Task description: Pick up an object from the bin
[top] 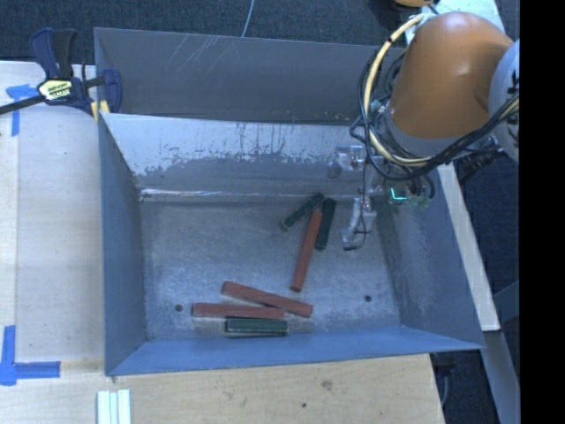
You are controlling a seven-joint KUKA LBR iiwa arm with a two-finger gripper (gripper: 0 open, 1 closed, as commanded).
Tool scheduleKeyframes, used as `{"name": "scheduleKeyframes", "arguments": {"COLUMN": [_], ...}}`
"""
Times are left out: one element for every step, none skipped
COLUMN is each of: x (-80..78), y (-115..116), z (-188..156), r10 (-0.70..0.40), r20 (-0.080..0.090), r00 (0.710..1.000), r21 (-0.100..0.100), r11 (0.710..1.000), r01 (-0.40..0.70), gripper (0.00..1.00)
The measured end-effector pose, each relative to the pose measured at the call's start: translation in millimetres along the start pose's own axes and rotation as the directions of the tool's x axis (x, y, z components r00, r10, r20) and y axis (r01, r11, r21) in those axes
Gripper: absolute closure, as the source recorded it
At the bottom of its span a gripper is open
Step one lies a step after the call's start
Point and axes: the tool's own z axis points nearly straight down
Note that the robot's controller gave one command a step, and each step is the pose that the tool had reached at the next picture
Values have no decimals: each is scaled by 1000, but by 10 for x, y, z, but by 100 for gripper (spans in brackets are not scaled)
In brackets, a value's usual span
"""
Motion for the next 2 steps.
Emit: {"name": "scheduleKeyframes", "arguments": {"x": [-16, -137], "y": [0, -16], "z": [-41, 613], "r10": [-1, -140], "r20": [8, 10], "r00": [1000, 990], "r21": [0, 2], "r11": [1000, 990], "r01": [1, 140], "gripper": [0, 0]}}
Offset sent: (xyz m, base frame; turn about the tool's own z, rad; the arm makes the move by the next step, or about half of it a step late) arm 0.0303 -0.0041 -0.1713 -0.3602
